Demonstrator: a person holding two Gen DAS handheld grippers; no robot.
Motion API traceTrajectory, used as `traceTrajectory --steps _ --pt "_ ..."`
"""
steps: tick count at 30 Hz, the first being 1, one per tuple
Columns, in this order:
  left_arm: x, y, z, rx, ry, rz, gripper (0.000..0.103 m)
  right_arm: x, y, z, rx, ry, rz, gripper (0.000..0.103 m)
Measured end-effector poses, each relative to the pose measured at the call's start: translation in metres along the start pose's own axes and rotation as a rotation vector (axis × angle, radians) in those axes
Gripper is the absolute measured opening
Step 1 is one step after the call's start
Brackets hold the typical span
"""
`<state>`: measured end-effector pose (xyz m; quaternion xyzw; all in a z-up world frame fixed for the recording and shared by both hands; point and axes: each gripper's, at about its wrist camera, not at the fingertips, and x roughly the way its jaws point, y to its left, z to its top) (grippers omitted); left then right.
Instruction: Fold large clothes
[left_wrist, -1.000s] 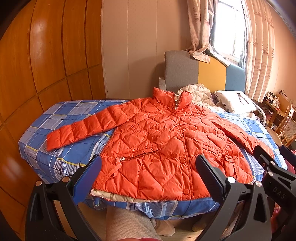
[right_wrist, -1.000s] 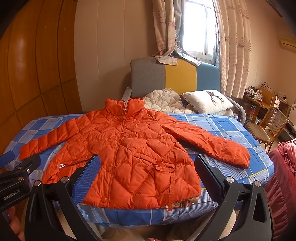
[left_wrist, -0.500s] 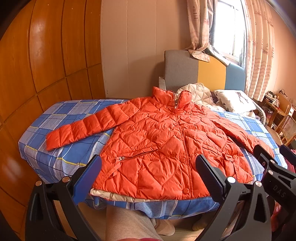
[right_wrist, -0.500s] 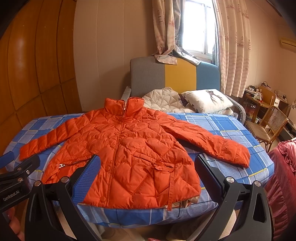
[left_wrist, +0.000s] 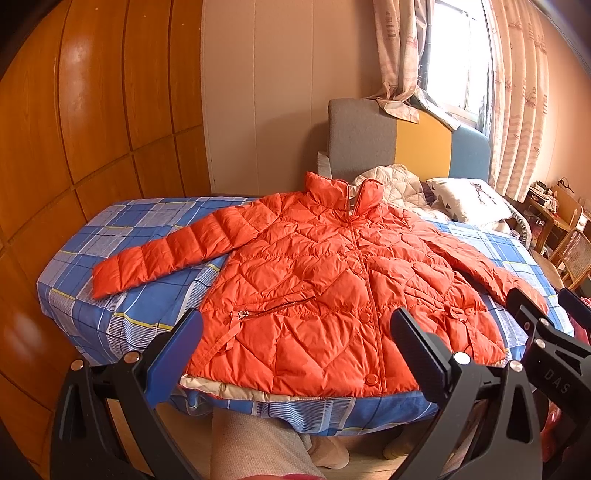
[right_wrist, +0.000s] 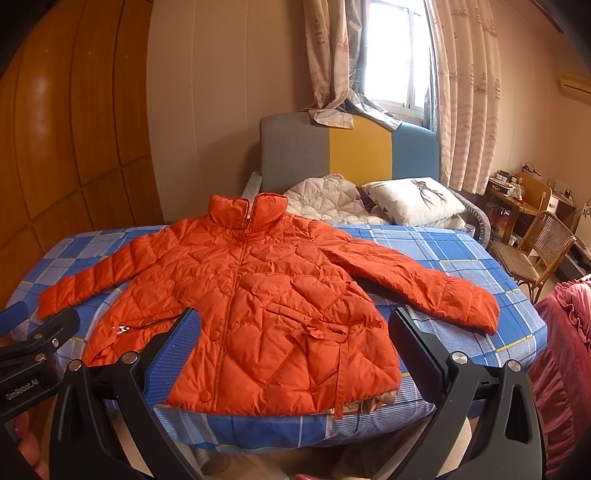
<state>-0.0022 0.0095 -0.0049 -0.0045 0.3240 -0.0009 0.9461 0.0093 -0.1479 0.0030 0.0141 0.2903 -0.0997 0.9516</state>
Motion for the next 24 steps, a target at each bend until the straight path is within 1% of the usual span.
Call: traceTrajectory --steps 7,24 --pt "0.0031 0.0002 0.0003 -0.009 0.018 -0.016 0.101 0.0007 -0.0002 0.0001 0.001 0.006 -0.002 0.1" --pt "0.0085 -0.0047 0.0002 0.003 0.022 -0.019 0.101 0.0059 -0.0025 0.0005 0.007 0.013 -0.011 0.1"
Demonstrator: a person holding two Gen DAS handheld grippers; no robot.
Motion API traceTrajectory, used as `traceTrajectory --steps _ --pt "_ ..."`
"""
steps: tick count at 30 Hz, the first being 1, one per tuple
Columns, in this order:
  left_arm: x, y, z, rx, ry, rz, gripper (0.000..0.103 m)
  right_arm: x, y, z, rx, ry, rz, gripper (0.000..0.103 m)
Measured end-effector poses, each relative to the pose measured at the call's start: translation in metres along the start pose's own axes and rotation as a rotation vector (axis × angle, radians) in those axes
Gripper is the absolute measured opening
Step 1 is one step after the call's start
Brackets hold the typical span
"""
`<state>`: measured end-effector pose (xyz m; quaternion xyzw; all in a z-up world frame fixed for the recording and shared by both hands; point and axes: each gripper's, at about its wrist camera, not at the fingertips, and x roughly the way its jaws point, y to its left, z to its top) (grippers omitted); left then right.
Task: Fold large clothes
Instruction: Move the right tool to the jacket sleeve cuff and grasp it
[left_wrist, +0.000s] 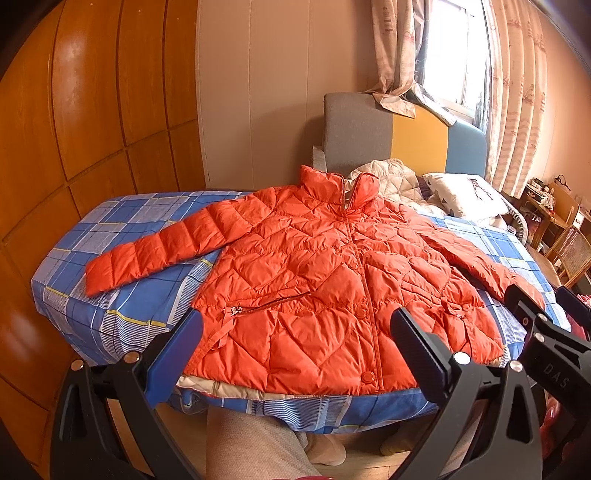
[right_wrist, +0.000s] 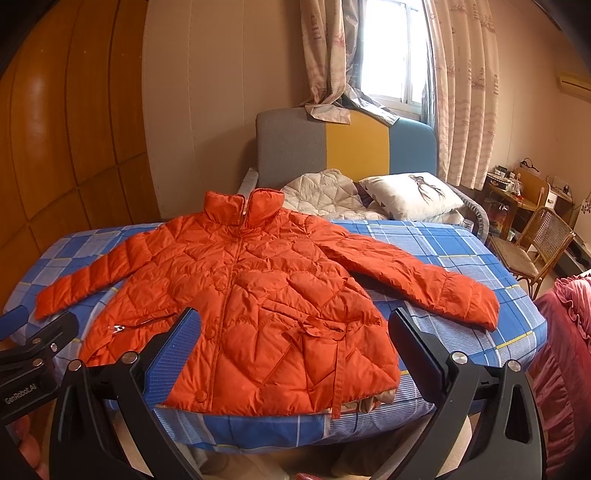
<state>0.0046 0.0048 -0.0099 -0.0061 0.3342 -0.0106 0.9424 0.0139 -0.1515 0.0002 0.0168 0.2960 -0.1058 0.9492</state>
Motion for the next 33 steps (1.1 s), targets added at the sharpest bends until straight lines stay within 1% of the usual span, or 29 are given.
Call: traceTrajectory --steps 4,7,9,12,13,14,15,17,21,23,26,28,31,33 --pt "0.005 -0.003 -0.001 0.01 0.005 0.003 0.101 0.005 0.0 0.0 -0.002 0.01 -0.002 0.1" --pt "0.013 -0.003 0.001 0.016 0.007 0.013 0.101 0.013 -0.006 -0.001 0.024 0.024 -0.033 0.1" --pt "0.022 -0.004 0.002 0.026 0.012 0.019 0.101 0.027 -0.012 0.001 0.042 0.064 -0.005 0.1" --pt "0.04 -0.006 0.005 0.06 0.054 0.035 0.101 0.048 -0.024 0.0 0.071 0.096 -0.008 0.1" --pt "0.051 -0.006 0.006 0.067 0.086 0.04 0.101 0.056 -0.026 0.0 0.066 0.099 -0.011 0.1" --pt "0.061 -0.005 0.008 0.06 0.112 0.028 0.101 0.064 -0.029 0.0 0.062 0.113 -0.014 0.1" --pt "0.068 -0.003 0.009 0.05 0.121 0.017 0.101 0.076 -0.035 0.001 0.061 0.136 -0.007 0.1" --pt "0.082 0.0 0.012 0.036 0.136 0.025 0.101 0.099 -0.051 -0.002 0.094 0.173 -0.003 0.1" --pt "0.118 0.005 0.017 0.035 0.164 0.064 0.101 0.151 -0.104 -0.012 0.272 0.287 -0.04 0.1" --pt "0.136 0.008 0.02 0.039 0.181 0.077 0.101 0.169 -0.124 -0.016 0.323 0.3 -0.045 0.1" --pt "0.162 0.013 0.024 0.031 0.211 0.079 0.101 0.197 -0.155 -0.02 0.369 0.326 -0.111 0.1" --pt "0.181 0.017 0.026 0.022 0.24 0.083 0.101 0.208 -0.173 -0.022 0.419 0.341 -0.142 0.1" --pt "0.201 0.021 0.028 0.015 0.265 0.11 0.101 0.221 -0.198 -0.023 0.5 0.34 -0.161 0.1" --pt "0.212 0.024 0.031 -0.008 0.277 0.087 0.101 0.228 -0.212 -0.023 0.529 0.34 -0.19 0.1"
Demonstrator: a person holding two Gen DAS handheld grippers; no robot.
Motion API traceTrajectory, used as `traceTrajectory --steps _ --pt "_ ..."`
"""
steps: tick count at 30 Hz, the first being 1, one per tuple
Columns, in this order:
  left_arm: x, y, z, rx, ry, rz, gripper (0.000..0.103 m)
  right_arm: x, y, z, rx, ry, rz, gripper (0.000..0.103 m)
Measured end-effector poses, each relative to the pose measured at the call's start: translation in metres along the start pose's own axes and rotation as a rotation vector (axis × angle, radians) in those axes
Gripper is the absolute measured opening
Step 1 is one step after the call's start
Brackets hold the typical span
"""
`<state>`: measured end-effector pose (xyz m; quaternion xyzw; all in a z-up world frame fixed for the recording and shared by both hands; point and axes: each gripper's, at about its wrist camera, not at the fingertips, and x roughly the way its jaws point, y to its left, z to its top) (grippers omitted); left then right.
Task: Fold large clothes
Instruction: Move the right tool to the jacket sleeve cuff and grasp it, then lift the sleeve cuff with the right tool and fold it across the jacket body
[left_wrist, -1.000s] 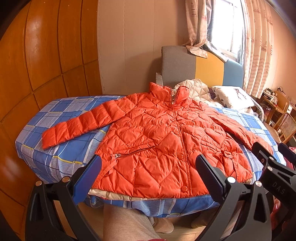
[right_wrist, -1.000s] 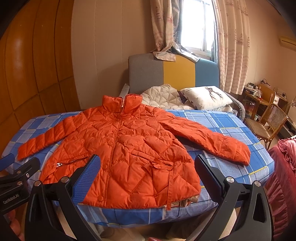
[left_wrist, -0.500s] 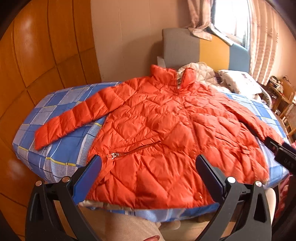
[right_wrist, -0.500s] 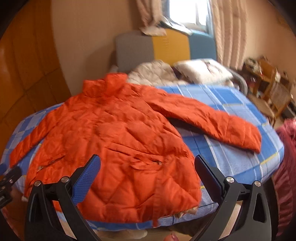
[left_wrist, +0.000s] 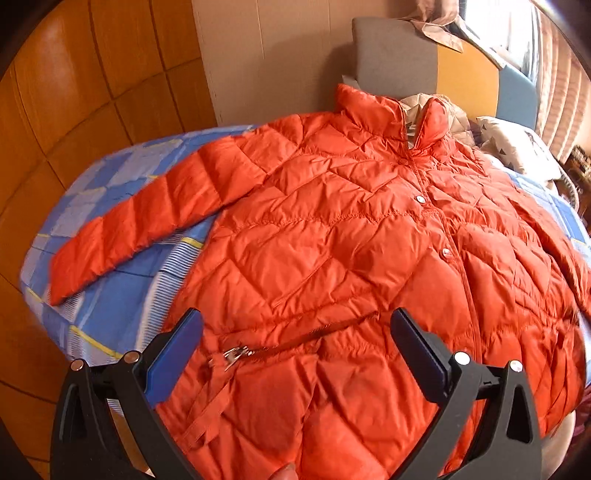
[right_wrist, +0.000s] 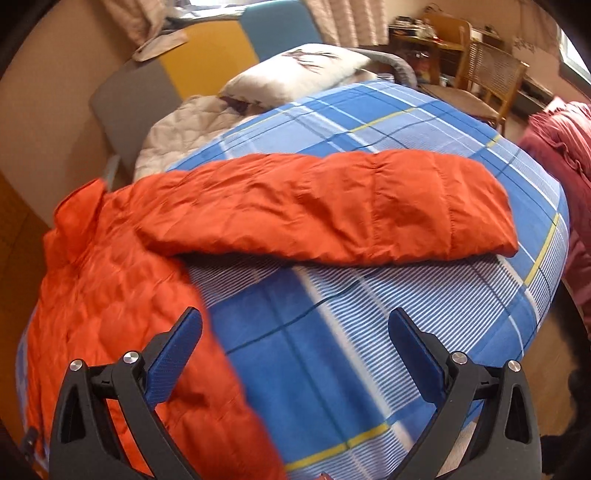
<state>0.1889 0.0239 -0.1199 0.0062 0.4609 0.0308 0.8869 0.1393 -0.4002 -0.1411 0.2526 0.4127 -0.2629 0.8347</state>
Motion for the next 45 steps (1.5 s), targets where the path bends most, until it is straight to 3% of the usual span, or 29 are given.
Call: traceTrajectory --steps 7,15,17,24,28,33,35,38,45 --pt "0.022 0.004 0.009 -0.016 -0.019 -0.012 0.101 0.025 -0.037 0.024 0.155 -0.005 -0.046 0.094" --pt "0.039 0.009 0.013 -0.021 -0.028 0.031 0.101 0.05 -0.089 0.029 0.443 0.018 0.009 0.087" --pt "0.04 0.01 0.012 -0.021 -0.034 0.037 0.101 0.052 -0.102 0.03 0.507 -0.012 0.033 0.079" --pt "0.052 0.018 0.012 -0.05 -0.009 0.027 0.101 0.056 -0.144 0.042 0.719 -0.09 0.052 0.069" --pt "0.055 0.021 0.011 -0.052 -0.011 0.04 0.101 0.059 -0.154 0.053 0.762 -0.117 0.036 0.069" --pt "0.059 0.025 0.012 -0.05 -0.012 0.072 0.101 0.066 -0.164 0.059 0.791 -0.142 0.037 0.04" --pt "0.06 0.027 0.012 -0.053 -0.011 0.083 0.101 0.07 -0.167 0.06 0.787 -0.147 0.052 0.022" --pt "0.064 0.03 0.011 -0.063 -0.005 0.087 0.101 0.07 -0.169 0.06 0.757 -0.174 0.088 0.008" --pt "0.073 0.032 0.005 -0.079 0.019 0.088 0.101 0.063 -0.163 0.066 0.648 -0.221 0.099 0.005"
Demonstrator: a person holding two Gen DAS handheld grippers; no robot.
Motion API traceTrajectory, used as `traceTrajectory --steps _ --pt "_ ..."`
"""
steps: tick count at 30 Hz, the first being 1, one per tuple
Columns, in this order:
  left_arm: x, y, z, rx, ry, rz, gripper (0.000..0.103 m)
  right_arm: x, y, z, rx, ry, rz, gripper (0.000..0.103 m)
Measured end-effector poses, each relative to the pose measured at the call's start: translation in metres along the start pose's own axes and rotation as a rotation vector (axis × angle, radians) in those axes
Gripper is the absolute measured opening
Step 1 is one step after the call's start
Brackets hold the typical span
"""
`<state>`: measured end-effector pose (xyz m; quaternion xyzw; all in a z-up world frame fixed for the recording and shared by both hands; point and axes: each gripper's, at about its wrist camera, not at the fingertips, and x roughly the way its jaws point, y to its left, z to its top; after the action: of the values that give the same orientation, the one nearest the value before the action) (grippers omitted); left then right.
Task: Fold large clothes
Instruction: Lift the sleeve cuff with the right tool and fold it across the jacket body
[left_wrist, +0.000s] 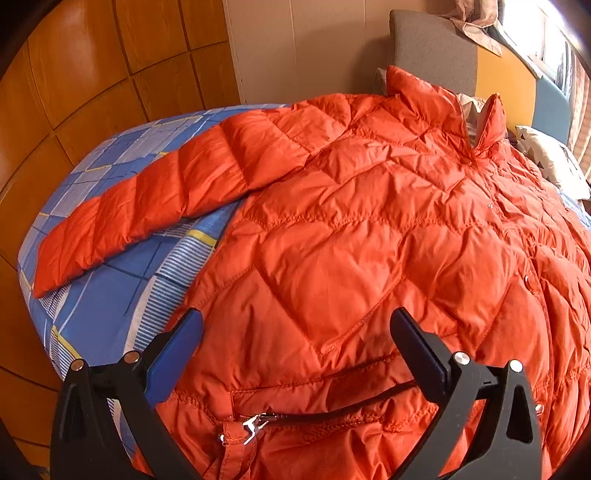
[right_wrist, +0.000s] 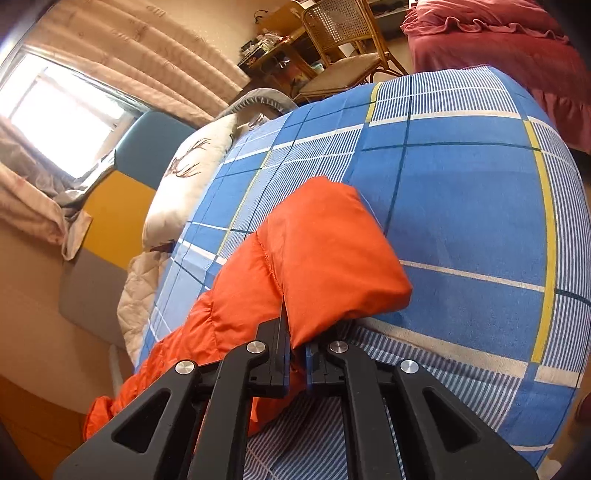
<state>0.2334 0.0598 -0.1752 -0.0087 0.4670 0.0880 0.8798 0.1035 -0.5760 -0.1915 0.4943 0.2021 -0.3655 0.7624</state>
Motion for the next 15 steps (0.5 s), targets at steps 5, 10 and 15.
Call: traceTrajectory --steps 5,10,15 --pt "0.001 0.0 -0.001 -0.001 0.005 0.013 0.101 -0.003 0.002 0.0 -0.022 -0.004 -0.001 0.005" --pt "-0.002 0.005 0.001 -0.015 -0.003 0.029 0.101 -0.01 0.017 0.003 -0.073 -0.031 -0.005 0.005" --pt "-0.003 0.013 0.003 -0.027 -0.015 0.062 0.101 -0.019 0.041 0.006 -0.14 -0.059 -0.008 0.006"
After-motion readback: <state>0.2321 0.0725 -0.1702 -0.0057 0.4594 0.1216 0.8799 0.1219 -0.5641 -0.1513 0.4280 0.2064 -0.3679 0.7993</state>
